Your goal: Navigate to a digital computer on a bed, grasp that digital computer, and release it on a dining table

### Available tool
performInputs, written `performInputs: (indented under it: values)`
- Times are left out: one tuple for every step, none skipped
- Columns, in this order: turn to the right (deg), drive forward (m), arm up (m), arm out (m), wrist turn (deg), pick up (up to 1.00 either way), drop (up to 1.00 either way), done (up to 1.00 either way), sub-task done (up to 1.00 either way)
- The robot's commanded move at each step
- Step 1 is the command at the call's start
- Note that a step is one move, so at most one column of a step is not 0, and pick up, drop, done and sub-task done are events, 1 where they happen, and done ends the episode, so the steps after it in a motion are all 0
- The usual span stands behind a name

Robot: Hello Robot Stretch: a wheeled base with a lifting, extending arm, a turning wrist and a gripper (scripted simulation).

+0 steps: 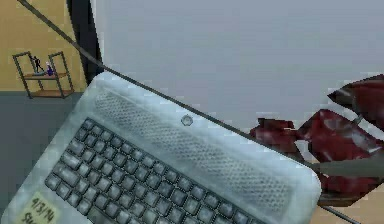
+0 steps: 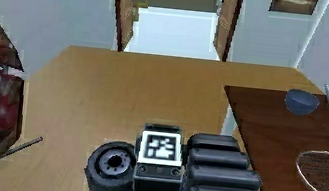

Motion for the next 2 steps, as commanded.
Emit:
performInputs:
  values:
    - [39.0, 0.0, 0.0, 0.0, 0.0, 0.0, 0.0, 0.0, 0.0]
    - [45.0, 0.0, 0.0, 0.0, 0.0, 0.0, 0.0, 0.0, 0.0]
